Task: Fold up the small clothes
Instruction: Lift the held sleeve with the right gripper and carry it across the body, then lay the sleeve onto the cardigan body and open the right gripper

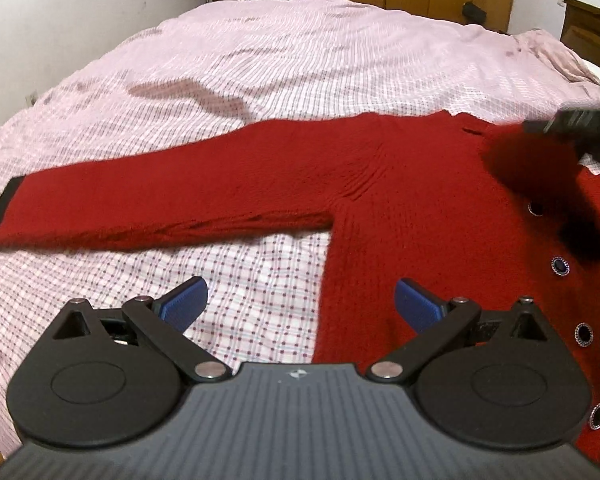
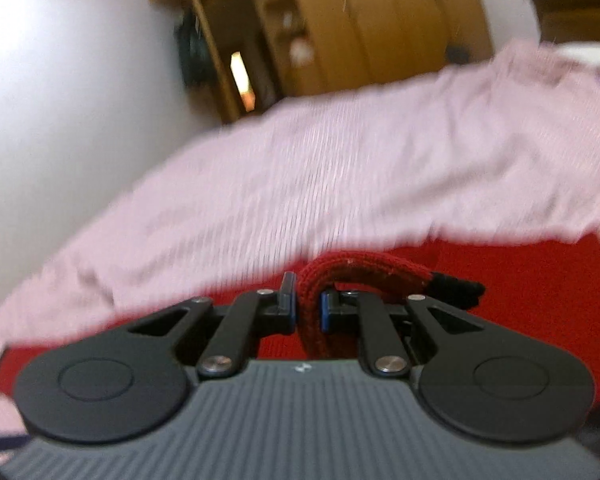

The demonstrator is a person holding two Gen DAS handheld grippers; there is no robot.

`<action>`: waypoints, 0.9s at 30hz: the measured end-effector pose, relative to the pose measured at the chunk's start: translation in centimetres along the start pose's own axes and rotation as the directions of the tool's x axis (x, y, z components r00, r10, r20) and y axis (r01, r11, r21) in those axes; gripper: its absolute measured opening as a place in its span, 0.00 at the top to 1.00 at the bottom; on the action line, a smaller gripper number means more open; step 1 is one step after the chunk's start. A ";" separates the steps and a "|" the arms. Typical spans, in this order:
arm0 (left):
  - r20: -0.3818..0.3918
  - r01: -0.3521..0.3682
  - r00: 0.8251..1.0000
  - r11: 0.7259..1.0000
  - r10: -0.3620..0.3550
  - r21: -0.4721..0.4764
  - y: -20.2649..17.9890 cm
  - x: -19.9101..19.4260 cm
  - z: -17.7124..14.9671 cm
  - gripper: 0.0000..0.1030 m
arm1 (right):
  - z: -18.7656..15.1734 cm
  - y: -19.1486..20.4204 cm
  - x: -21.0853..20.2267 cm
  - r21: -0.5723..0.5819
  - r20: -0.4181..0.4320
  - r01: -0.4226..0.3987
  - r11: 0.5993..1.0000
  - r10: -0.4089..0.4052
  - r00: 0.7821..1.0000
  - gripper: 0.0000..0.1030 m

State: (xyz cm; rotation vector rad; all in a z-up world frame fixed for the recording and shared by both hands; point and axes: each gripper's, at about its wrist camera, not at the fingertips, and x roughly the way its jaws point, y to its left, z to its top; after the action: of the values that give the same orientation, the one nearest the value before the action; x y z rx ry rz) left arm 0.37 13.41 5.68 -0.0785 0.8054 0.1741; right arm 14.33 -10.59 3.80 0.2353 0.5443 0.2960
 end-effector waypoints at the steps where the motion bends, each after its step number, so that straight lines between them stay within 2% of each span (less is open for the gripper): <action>1: -0.002 0.004 1.000 1.000 -0.004 -0.003 -0.1 0.1 -0.1 0.00 | -0.7 0.2 0.6 -0.002 -0.034 0.004 1.000 -0.004 0.999 0.84; 4: -0.004 0.012 1.000 1.000 -0.012 0.003 -0.3 0.2 -0.5 0.00 | -1.9 0.5 1.3 0.009 -0.103 -0.006 1.000 0.007 0.995 0.83; 6: -0.006 0.013 1.000 1.000 -0.013 0.007 -0.6 0.3 -0.5 0.00 | -2.1 0.4 1.3 0.029 -0.123 -0.034 0.999 0.037 0.992 0.73; 8: -0.004 0.019 1.000 1.000 -0.019 0.008 -0.8 0.2 -0.6 0.00 | -2.1 0.5 0.7 0.039 -0.123 -0.070 0.997 0.074 0.990 0.51; 10: -0.001 0.023 1.000 1.000 -0.023 0.011 -1.0 0.0 -0.6 0.00 | -2.2 0.8 -0.2 0.041 -0.125 -0.085 0.996 0.089 0.988 0.35; 11: 0.001 0.024 1.000 1.000 -0.024 0.014 -1.2 -0.1 -0.6 0.00 | -2.1 1.0 -0.6 0.041 -0.125 -0.085 0.996 0.089 0.988 0.30; 21: 0.026 0.035 0.999 0.998 -0.036 0.045 -2.6 -1.4 -0.2 0.00 | -2.2 -0.7 -5.6 0.113 -0.218 -0.085 0.990 0.108 0.970 0.30; 27: 0.038 0.049 0.998 0.995 -0.052 0.084 -4.2 -1.8 0.3 0.00 | -1.6 -3.5 -9.7 0.195 -0.226 -0.078 0.978 0.122 0.966 0.30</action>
State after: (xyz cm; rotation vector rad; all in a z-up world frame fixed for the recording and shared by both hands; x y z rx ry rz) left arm 0.16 9.10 7.22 -0.0171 0.7690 0.0939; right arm 6.29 -16.90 6.07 0.4117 0.7997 0.3752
